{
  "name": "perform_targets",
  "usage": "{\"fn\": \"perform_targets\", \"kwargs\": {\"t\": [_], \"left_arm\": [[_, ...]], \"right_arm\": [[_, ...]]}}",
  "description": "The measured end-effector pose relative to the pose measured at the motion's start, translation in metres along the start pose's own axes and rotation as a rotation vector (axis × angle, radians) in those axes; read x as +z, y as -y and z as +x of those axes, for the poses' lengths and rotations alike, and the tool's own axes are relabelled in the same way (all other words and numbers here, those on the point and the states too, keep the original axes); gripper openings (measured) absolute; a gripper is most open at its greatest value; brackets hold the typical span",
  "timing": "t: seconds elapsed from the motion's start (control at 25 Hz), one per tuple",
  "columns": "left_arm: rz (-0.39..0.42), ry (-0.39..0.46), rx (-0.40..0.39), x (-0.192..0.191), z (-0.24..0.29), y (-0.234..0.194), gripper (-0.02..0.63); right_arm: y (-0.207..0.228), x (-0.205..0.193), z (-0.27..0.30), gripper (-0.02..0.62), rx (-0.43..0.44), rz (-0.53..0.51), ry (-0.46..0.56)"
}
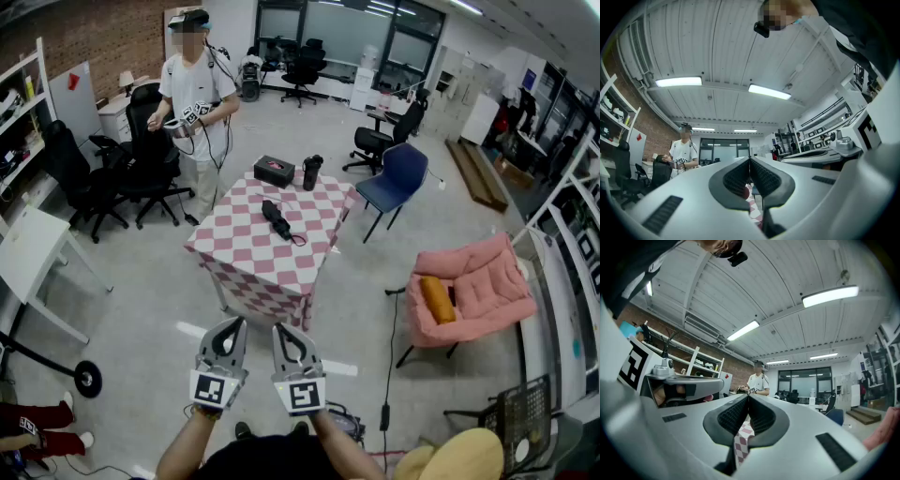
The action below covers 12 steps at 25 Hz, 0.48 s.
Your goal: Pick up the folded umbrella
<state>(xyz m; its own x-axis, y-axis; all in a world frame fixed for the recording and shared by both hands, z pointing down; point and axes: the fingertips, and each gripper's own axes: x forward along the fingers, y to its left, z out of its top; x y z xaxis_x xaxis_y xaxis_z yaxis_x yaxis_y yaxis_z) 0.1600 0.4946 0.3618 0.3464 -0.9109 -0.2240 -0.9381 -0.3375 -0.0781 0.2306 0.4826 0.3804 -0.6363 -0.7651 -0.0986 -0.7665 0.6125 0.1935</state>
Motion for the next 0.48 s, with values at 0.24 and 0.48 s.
{"fn": "perform_targets", "kwargs": {"t": [0.24,0.48], "left_arm": [[0.0,0.023,-0.017,0.003,0.009,-0.014,0.014],[-0.016,0.049,-0.052,0.0,0.013,-0.031,0.014]], "right_arm": [[-0.005,-0.005,0.019,0.017,-0.01,-0.032,-0.021],[-0.017,-0.008,0.039,0.017,-0.031,-0.048,-0.012]]}}
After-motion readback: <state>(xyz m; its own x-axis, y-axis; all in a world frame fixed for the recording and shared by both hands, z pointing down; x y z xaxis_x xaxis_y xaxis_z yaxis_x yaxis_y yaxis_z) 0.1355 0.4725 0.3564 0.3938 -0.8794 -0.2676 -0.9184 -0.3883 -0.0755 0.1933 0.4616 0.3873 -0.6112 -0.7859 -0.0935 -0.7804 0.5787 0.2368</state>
